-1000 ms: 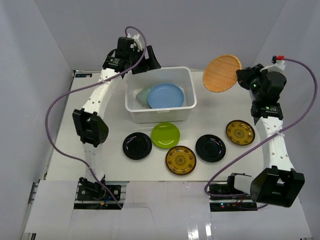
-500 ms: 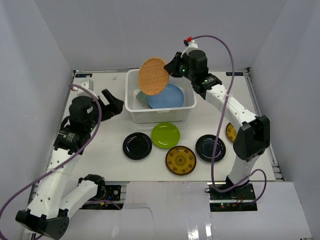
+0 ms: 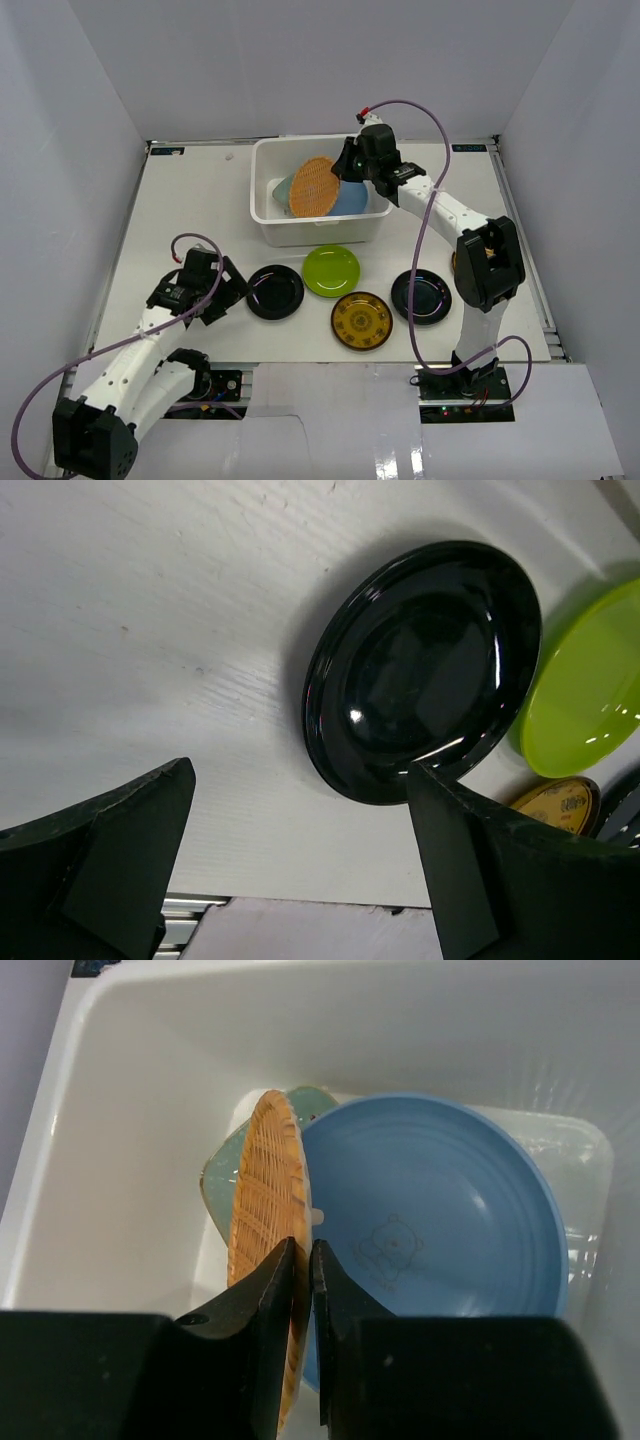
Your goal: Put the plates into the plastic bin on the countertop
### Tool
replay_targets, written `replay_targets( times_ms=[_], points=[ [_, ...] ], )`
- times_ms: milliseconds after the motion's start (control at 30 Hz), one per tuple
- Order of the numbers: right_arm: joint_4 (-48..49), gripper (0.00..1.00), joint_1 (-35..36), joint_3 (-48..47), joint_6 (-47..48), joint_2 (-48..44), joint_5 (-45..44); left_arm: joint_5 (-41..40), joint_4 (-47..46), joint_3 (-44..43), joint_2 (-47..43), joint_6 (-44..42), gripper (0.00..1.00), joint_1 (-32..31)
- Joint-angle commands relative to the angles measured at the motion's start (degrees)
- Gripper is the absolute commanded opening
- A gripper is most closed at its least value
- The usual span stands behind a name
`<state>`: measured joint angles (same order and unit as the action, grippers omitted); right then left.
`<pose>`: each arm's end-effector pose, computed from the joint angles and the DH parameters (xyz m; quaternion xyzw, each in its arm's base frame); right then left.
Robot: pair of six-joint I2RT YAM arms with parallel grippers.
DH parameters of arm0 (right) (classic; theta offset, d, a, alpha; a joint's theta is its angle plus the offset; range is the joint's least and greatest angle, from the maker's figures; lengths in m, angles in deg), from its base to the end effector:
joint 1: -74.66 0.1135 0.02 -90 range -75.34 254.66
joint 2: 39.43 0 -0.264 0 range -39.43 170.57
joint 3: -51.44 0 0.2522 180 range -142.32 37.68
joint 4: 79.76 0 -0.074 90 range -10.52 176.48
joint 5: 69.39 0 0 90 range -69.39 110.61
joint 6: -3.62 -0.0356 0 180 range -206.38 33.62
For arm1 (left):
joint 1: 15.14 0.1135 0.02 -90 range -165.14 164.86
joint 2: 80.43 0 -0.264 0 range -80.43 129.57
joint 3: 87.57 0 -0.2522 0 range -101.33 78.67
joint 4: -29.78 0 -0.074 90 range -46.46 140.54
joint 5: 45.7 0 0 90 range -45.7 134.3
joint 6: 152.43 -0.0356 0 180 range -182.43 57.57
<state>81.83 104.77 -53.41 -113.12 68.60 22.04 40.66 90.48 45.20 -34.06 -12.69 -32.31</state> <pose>0.3935 0.2292 0.3102 -0.0313 0.8264 0.2766 0.4894 0.1392 -0.0407 0.2137 -0.2786 0.9240 -0.1178 0.2339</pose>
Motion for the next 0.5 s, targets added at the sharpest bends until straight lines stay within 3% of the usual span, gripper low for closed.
replay_targets(
  times_ms=[0, 100, 167, 300, 333, 467],
  points=[
    [3.77, 0.19, -0.05, 0.82, 0.02, -0.62, -0.99, 6.62, -7.36, 4.27, 1.61, 4.58, 0.98, 0.21],
    [2.89, 0.27, -0.05, 1.52, 0.99, -1.33, -1.08, 8.21, -12.46, 6.84, 4.77, 5.20, 0.98, 0.21],
    [2.36, 0.42, -0.05, 1.97, 1.69, -2.29, -3.36, 8.47, -15.20, 8.77, 6.27, 5.37, 0.96, 0.21],
    [1.48, 0.66, -0.05, 3.37, 3.01, -5.54, -4.59, 9.09, -22.13, 10.09, 10.31, 5.55, 0.81, 0.21],
    [1.22, 0.76, 0.04, 3.98, 3.71, -7.46, -4.68, 9.18, -23.54, 10.01, 11.02, 5.55, 0.76, 0.21],
    [1.56, 0.82, -0.05, 9.33, 4.51, -15.18, -3.72, 8.13, -25.49, 10.01, 13.92, 4.94, 0.66, 0.21]
  ],
)
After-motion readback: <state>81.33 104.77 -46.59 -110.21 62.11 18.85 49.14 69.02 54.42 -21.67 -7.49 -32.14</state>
